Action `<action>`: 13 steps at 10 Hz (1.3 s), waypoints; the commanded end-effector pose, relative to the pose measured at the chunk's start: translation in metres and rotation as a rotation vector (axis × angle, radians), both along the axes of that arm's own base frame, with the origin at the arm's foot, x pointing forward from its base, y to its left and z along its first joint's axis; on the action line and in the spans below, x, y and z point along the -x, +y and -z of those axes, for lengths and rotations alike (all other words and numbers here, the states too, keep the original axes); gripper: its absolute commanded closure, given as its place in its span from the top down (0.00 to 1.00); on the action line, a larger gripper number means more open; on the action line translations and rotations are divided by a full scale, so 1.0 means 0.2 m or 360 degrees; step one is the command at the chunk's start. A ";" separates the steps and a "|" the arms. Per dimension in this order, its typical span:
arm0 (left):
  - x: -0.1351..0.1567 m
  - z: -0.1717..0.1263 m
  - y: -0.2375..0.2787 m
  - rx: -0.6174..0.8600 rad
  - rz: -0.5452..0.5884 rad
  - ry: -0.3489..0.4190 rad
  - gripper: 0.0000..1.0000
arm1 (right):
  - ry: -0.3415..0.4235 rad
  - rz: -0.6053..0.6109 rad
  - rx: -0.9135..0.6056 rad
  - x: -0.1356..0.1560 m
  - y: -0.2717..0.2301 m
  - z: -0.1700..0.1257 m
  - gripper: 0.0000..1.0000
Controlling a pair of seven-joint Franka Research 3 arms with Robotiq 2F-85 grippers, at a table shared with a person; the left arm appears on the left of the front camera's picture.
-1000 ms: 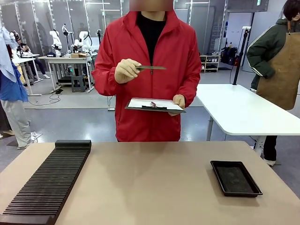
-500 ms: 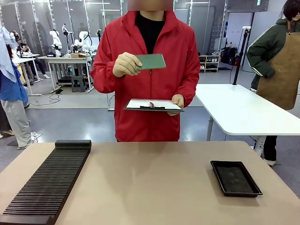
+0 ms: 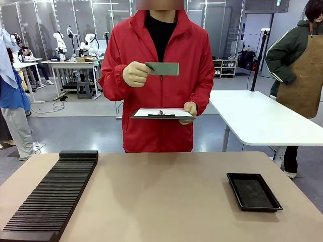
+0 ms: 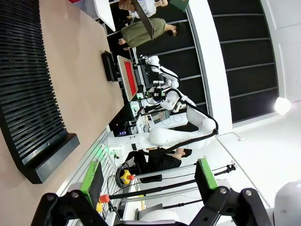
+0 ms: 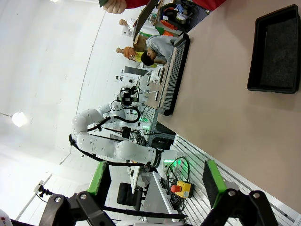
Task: Inspect the PCB.
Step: Pick up the Blank PCB that the human is holding.
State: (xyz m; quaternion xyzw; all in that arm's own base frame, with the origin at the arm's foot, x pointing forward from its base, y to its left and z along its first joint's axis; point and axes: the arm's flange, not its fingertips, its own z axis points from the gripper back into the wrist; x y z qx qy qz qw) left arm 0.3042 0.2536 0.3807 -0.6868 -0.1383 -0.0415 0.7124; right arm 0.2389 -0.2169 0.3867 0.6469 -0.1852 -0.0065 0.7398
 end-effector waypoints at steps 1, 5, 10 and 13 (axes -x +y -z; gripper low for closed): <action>0.00 -0.02 0.00 -0.0014 0.0008 -0.0001 1.00 | -0.0015 0.0002 -0.0014 0.00 0.00 -0.01 1.00; 0.00 -0.02 0.00 -0.0014 0.0008 -0.0001 1.00 | -0.0015 0.0002 -0.0014 0.00 0.00 -0.01 1.00; 0.00 -0.02 0.00 -0.0014 0.0008 -0.0001 1.00 | -0.0015 0.0002 -0.0014 0.00 0.00 -0.01 1.00; 0.00 -0.02 0.00 -0.0014 0.0008 -0.0001 1.00 | -0.0015 0.0002 -0.0014 0.00 0.00 -0.01 1.00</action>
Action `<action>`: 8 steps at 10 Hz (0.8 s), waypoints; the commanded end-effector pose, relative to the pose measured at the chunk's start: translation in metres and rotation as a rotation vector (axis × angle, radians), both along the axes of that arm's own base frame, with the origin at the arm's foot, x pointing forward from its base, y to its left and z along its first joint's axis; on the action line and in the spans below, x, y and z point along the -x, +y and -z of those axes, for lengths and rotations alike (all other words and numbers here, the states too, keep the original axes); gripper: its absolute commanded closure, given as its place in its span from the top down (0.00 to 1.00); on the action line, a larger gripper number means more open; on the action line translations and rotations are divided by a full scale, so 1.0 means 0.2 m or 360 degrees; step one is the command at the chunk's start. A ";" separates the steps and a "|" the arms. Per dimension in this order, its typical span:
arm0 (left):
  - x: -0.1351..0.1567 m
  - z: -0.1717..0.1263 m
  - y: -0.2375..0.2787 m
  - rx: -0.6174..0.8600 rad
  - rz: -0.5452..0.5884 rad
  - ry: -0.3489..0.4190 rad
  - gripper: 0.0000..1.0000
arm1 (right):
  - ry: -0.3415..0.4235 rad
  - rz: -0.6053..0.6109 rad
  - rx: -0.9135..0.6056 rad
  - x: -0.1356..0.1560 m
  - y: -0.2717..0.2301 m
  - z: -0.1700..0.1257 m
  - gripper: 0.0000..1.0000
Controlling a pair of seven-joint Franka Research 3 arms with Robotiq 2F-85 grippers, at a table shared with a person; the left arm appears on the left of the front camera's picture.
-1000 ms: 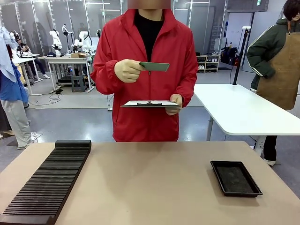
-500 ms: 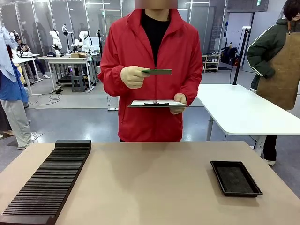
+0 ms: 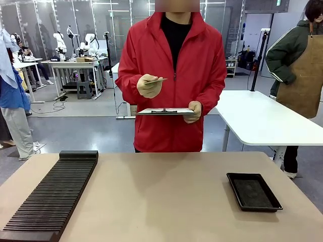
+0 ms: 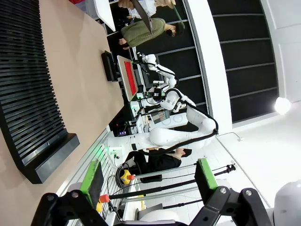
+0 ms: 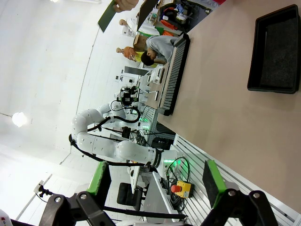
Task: Inspect the PCB.
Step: Pick up the Blank PCB that the human is holding.
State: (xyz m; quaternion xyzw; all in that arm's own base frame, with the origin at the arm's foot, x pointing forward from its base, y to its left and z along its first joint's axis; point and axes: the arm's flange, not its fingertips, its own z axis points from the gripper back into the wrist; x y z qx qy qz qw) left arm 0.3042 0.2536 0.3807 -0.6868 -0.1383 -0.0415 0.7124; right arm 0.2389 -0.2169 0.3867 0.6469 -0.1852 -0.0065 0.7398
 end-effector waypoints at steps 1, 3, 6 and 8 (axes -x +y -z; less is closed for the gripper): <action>0.00 -0.02 0.00 -0.0014 0.0008 -0.0001 1.00 | -0.0015 0.0002 -0.0014 0.00 0.00 -0.01 1.00; 0.00 -0.02 0.00 -0.0014 0.0008 -0.0001 1.00 | -0.0015 0.0002 -0.0014 0.00 0.00 -0.01 1.00; 0.00 -0.02 0.00 -0.0014 0.0008 -0.0001 1.00 | -0.0015 0.0002 -0.0014 0.00 0.00 -0.01 1.00; 0.00 -0.02 0.00 -0.0014 0.0008 -0.0001 1.00 | -0.0015 0.0002 -0.0014 0.00 0.00 -0.01 1.00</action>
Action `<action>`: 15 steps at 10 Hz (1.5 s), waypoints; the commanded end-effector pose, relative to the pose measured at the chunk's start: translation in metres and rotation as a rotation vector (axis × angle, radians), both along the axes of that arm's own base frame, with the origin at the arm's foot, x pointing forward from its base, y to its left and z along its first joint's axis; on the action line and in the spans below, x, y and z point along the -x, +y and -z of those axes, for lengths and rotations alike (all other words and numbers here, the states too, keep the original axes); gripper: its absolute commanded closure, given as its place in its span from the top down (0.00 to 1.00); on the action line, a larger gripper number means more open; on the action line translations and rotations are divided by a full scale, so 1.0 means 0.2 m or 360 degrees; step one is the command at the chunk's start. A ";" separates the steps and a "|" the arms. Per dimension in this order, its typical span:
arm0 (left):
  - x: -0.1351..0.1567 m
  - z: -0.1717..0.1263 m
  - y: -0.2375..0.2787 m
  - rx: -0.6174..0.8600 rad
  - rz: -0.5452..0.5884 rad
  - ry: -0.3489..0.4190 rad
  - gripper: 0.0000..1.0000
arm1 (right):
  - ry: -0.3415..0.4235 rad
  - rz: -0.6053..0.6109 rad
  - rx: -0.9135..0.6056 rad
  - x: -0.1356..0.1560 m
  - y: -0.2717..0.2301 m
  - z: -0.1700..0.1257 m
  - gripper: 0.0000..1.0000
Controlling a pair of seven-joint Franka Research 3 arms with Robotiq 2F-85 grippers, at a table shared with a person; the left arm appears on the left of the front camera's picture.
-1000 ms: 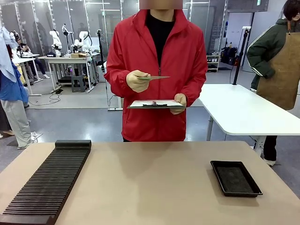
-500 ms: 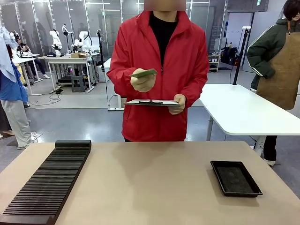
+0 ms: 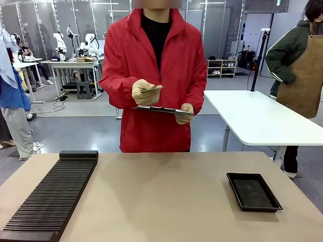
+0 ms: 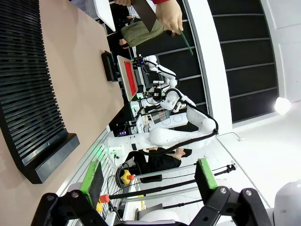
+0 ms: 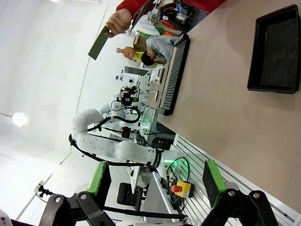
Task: Inspect the PCB.
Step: Pick up the Blank PCB that the human is holding.
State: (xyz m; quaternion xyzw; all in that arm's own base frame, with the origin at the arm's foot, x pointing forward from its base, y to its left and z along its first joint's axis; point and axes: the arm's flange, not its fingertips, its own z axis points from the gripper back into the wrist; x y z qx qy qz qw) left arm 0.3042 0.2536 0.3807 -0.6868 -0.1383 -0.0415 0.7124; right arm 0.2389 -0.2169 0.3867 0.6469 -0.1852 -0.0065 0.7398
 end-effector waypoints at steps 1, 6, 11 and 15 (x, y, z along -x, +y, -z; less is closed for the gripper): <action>0.00 -0.02 0.00 -0.0014 0.0008 -0.0001 1.00 | -0.0015 0.0002 -0.0014 0.00 0.00 -0.01 1.00; 0.00 -0.02 0.00 -0.0014 0.0008 -0.0001 1.00 | -0.0015 0.0002 -0.0014 0.00 0.00 -0.01 1.00; 0.00 -0.02 0.00 -0.0014 0.0008 -0.0001 1.00 | 0.0069 -0.0019 -0.0011 -0.01 0.03 -0.07 1.00; 0.00 -0.02 0.00 -0.0014 0.0008 -0.0001 1.00 | 0.0255 -0.0091 -0.0065 -0.10 0.30 -0.44 1.00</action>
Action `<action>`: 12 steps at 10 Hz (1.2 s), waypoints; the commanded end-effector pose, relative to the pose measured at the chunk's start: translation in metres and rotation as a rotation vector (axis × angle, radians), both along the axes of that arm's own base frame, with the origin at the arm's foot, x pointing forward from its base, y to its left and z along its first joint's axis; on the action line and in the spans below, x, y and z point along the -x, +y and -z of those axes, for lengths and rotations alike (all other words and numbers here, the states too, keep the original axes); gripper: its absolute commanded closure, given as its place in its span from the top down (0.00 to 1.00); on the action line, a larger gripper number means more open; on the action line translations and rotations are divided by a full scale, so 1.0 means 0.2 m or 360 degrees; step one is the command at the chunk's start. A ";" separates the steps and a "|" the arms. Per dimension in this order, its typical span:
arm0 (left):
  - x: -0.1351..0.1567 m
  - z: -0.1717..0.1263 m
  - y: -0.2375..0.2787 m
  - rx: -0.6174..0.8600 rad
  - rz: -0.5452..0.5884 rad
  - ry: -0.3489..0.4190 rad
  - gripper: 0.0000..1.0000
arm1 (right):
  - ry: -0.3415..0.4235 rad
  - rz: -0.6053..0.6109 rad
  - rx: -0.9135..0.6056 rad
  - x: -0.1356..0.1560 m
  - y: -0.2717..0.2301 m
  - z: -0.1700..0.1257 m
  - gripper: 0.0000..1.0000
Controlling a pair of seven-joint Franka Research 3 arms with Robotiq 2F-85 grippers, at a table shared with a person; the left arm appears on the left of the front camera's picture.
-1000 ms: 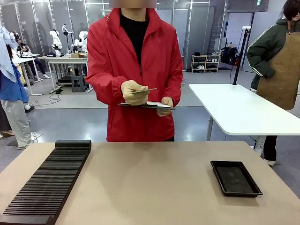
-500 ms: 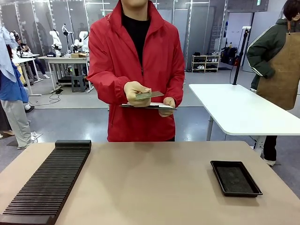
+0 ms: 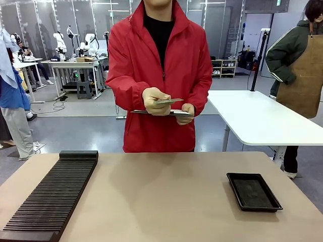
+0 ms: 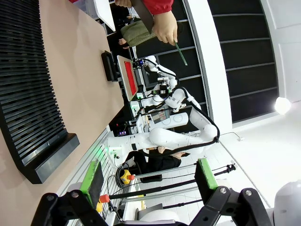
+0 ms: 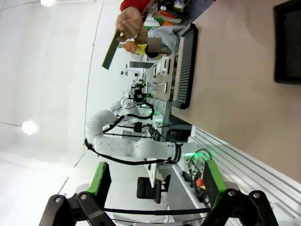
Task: Inspect the PCB.
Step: Pick up the Blank PCB that the human is holding.
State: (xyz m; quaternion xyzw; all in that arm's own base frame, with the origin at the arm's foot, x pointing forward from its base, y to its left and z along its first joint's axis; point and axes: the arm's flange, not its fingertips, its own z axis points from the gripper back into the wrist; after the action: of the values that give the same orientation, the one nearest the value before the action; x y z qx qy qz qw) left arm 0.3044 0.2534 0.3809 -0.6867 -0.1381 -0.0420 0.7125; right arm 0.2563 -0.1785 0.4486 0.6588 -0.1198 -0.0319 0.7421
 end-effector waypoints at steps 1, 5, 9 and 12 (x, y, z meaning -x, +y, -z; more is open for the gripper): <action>0.00 -0.01 0.00 -0.0013 0.0007 0.0000 1.00 | 0.0049 -0.0019 -0.0040 -0.06 0.20 -0.23 1.00; 0.00 -0.01 0.00 -0.0013 0.0007 0.0000 1.00 | 0.0140 -0.0165 -0.0024 -0.23 0.58 -0.52 1.00; 0.00 -0.01 0.00 -0.0013 0.0007 0.0000 1.00 | 0.0207 -0.0173 -0.0022 -0.37 0.91 -0.60 1.00; 0.00 -0.01 0.00 -0.0013 0.0007 0.0000 1.00 | 0.0313 -0.0232 0.0013 -0.50 1.17 -0.64 1.00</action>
State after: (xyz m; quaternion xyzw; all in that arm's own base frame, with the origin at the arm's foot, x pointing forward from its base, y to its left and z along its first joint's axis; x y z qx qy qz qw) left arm 0.3047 0.2531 0.3813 -0.6866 -0.1380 -0.0426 0.7126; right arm 0.3429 0.0415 0.5660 0.6595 -0.0129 -0.0255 0.7512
